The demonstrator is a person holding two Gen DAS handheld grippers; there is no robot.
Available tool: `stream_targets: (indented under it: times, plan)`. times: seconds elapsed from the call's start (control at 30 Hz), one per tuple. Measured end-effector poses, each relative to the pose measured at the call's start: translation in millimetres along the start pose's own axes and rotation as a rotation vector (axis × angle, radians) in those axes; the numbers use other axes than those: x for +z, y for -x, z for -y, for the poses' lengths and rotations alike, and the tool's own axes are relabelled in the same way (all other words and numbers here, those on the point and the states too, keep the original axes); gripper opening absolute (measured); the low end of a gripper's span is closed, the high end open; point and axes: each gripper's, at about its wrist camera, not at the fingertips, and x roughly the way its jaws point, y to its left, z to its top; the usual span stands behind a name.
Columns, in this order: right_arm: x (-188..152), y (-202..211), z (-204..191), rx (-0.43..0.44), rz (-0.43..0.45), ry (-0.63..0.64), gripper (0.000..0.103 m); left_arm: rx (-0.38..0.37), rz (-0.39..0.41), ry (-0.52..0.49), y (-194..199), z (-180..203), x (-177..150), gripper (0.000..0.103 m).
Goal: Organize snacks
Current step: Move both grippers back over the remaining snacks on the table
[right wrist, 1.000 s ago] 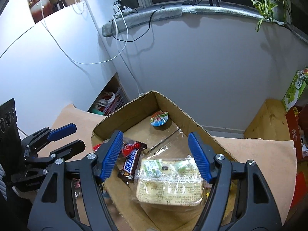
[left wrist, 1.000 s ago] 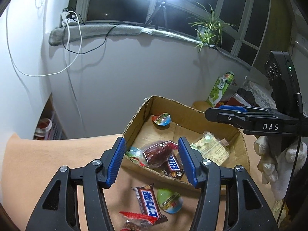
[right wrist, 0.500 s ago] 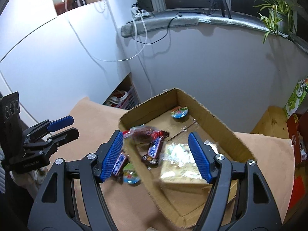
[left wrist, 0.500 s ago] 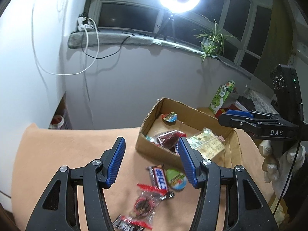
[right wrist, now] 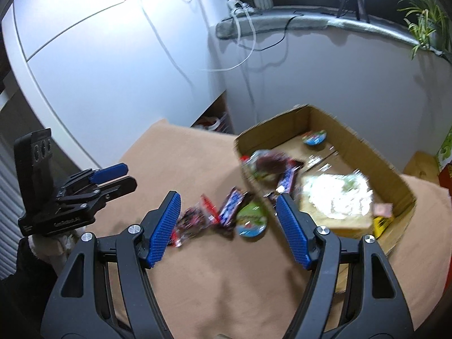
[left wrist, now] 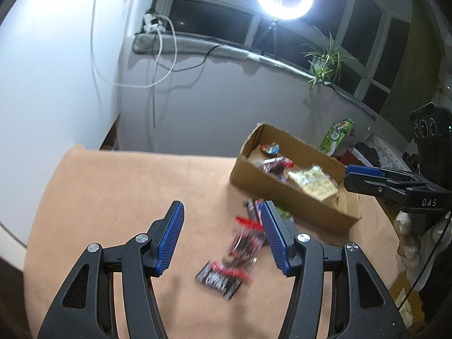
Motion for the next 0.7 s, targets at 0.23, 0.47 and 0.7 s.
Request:
stream_targets:
  times: [0.23,0.47,0.7]
  plan:
    - [-23,-16,-3,0.034,-0.045,-0.069,0.073,-0.005,-0.035,0.018,3,-6,-25,0.056]
    - [-44,-28,11,0.032,-0.068,-0.149,0.073,-0.017,-0.074,-0.03,-8,7,-36,0.056]
    - [-49,-35,25,0.054,-0.082,-0.22,0.065,-0.025,-0.122,-0.082,-28,24,-40,0.056]
